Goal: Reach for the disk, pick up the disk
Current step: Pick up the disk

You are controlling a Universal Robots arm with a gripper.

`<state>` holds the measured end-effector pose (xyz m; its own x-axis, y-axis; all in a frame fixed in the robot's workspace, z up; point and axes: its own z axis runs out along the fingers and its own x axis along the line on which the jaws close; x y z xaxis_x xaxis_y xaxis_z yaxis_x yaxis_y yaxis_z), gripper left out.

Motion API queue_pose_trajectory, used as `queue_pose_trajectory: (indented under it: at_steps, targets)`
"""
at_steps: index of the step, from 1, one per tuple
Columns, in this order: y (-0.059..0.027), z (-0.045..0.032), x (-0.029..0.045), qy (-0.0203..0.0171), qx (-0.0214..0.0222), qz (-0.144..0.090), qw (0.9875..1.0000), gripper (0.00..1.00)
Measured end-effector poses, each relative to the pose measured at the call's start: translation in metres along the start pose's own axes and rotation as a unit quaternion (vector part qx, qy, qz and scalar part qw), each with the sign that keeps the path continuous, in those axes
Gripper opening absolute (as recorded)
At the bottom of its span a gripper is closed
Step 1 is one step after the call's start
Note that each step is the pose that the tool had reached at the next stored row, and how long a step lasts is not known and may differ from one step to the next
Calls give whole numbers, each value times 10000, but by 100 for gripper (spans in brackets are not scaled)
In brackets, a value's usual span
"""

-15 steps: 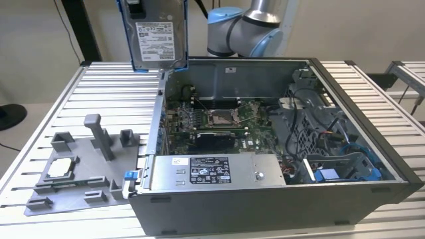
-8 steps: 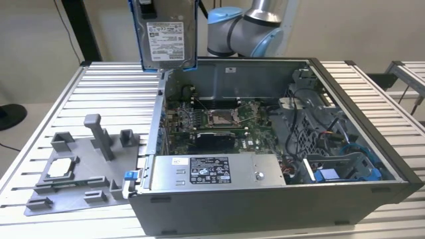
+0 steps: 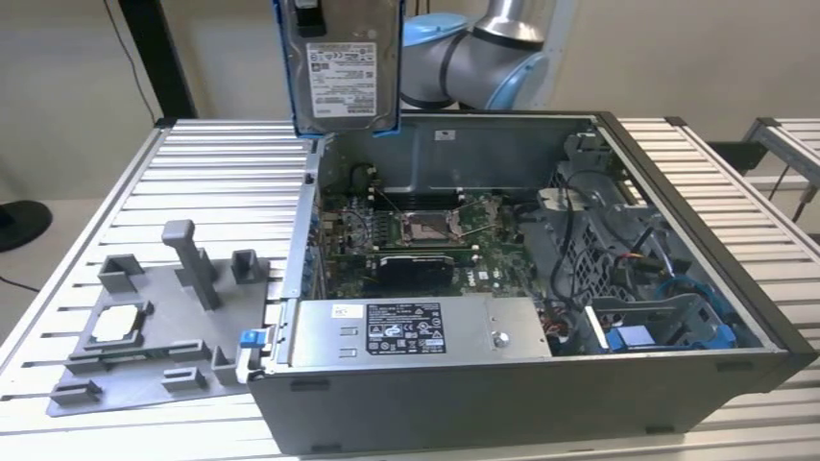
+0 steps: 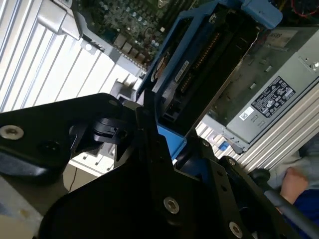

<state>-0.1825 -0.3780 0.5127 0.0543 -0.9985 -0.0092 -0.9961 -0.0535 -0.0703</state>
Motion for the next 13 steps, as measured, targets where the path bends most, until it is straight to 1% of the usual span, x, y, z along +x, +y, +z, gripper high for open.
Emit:
queue_pose_trajectory:
  at_steps: [13]
  targets:
    - [-346,24,19,0,0,0,10000,0]
